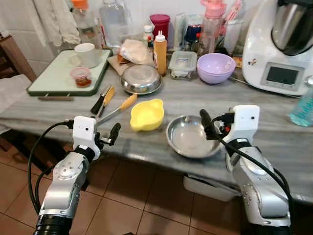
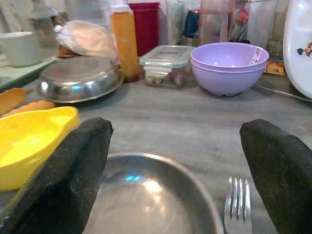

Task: Setting the table

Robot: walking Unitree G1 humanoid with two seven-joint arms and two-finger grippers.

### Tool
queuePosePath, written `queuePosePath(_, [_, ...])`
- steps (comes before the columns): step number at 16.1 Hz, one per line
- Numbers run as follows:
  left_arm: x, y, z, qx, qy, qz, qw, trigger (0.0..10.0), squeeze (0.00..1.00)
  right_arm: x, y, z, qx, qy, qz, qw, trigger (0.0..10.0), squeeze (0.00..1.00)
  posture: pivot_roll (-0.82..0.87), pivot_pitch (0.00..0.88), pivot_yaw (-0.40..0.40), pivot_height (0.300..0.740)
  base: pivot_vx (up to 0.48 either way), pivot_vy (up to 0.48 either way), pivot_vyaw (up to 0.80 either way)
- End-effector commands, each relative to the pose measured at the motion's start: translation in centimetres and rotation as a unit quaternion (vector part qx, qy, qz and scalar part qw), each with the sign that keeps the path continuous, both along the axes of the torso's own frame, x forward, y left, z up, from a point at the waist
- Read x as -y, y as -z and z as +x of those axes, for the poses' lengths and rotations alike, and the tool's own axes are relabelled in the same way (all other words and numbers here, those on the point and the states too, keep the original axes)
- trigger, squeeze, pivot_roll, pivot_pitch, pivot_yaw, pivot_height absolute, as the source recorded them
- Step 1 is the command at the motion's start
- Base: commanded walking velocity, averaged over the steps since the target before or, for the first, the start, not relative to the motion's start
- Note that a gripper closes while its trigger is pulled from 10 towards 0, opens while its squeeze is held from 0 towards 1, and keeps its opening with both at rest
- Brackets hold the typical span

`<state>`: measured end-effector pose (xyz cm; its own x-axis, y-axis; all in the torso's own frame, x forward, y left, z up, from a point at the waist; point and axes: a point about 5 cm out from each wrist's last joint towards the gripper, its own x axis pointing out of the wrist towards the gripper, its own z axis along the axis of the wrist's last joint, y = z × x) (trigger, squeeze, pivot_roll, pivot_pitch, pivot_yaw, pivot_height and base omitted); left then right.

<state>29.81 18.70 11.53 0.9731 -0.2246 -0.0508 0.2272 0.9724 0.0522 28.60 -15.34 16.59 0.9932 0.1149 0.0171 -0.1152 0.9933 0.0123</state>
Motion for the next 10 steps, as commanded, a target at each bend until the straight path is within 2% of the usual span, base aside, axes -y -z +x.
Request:
queuePosePath(1, [-0.19,-0.34,0.0,0.002,-0.003,0.008,1.0,10.0,0.0,0.24,-0.11,0.07,0.003,0.006,0.0,1.0,10.0,0.0,-0.08,0.0,0.066,0.74,-0.311,0.0,0.0])
queuePosePath(10, [-0.21,-0.4,-0.11,-0.006,0.008,0.017,1.0,10.0,0.0,0.43,-0.08,0.4,0.005,0.026,0.001,1.0,10.0,0.0,-0.07,0.0,0.074,0.74,-0.324,0.0,0.0])
